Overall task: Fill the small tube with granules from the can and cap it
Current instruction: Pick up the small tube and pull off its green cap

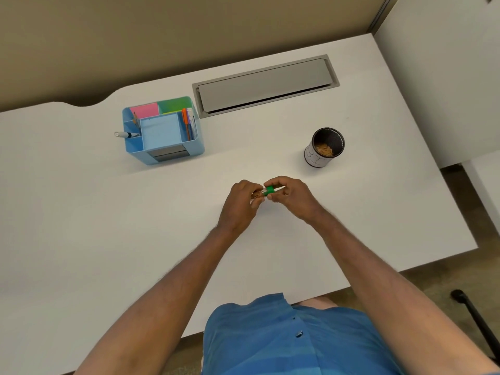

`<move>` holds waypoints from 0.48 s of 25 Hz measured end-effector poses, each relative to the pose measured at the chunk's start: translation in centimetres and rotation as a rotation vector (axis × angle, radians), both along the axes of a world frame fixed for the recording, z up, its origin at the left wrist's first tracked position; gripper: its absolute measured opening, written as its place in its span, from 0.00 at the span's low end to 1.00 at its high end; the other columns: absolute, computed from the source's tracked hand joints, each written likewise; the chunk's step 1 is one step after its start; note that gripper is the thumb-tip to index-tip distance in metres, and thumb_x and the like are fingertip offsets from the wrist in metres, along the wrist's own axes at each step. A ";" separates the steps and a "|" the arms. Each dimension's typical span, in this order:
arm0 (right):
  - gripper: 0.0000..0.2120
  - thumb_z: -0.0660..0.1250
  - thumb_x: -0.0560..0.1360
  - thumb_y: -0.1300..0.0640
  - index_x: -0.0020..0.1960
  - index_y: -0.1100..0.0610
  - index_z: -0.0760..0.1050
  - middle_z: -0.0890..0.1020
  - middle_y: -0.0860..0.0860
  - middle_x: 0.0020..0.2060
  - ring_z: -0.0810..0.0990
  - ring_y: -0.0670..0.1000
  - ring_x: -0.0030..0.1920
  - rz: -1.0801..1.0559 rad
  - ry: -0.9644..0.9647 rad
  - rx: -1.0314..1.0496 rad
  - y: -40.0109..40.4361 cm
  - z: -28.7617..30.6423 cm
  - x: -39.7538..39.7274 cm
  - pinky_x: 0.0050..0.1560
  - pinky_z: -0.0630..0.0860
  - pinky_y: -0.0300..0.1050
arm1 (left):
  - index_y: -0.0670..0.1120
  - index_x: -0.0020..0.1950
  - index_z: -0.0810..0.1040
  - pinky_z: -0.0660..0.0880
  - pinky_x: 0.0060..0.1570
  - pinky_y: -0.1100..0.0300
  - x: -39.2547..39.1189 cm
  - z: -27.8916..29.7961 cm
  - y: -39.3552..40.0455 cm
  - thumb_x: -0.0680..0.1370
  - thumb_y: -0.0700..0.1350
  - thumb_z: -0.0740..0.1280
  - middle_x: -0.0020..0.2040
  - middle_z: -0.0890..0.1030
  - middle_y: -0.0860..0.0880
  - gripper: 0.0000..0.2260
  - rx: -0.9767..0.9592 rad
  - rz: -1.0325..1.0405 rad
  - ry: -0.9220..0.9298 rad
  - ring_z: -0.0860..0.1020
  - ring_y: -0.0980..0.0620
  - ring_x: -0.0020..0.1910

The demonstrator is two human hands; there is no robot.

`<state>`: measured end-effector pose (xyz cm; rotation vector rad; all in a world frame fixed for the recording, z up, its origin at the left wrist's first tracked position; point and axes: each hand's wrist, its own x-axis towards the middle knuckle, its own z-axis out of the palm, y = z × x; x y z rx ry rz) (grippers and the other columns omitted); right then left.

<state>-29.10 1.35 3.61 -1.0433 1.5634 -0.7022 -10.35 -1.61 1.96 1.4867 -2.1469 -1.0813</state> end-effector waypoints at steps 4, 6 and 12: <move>0.13 0.76 0.74 0.65 0.56 0.52 0.85 0.89 0.52 0.48 0.89 0.52 0.48 -0.042 -0.070 -0.003 0.1 0.8 -2.6 0.57 0.83 0.46 | 0.48 0.62 0.82 0.76 0.53 0.54 -2.3 1.4 -0.6 0.79 0.47 0.72 0.52 0.83 0.49 0.12 -0.017 -0.074 0.015 0.78 0.49 0.52; 0.13 0.76 0.74 0.65 0.56 0.52 0.85 0.89 0.52 0.46 0.89 0.51 0.47 -0.036 -0.072 -0.006 0.2 1.1 -3.6 0.56 0.84 0.45 | 0.48 0.62 0.82 0.77 0.52 0.51 -3.2 2.1 -0.7 0.79 0.47 0.72 0.51 0.83 0.49 0.12 -0.010 -0.093 0.012 0.78 0.49 0.50; 0.13 0.75 0.75 0.66 0.59 0.57 0.84 0.89 0.54 0.47 0.89 0.54 0.49 0.000 -0.104 -0.008 0.1 1.8 -5.7 0.53 0.83 0.42 | 0.46 0.58 0.85 0.76 0.49 0.45 -4.8 3.3 -1.1 0.80 0.45 0.70 0.47 0.83 0.45 0.09 -0.036 -0.172 -0.009 0.77 0.46 0.48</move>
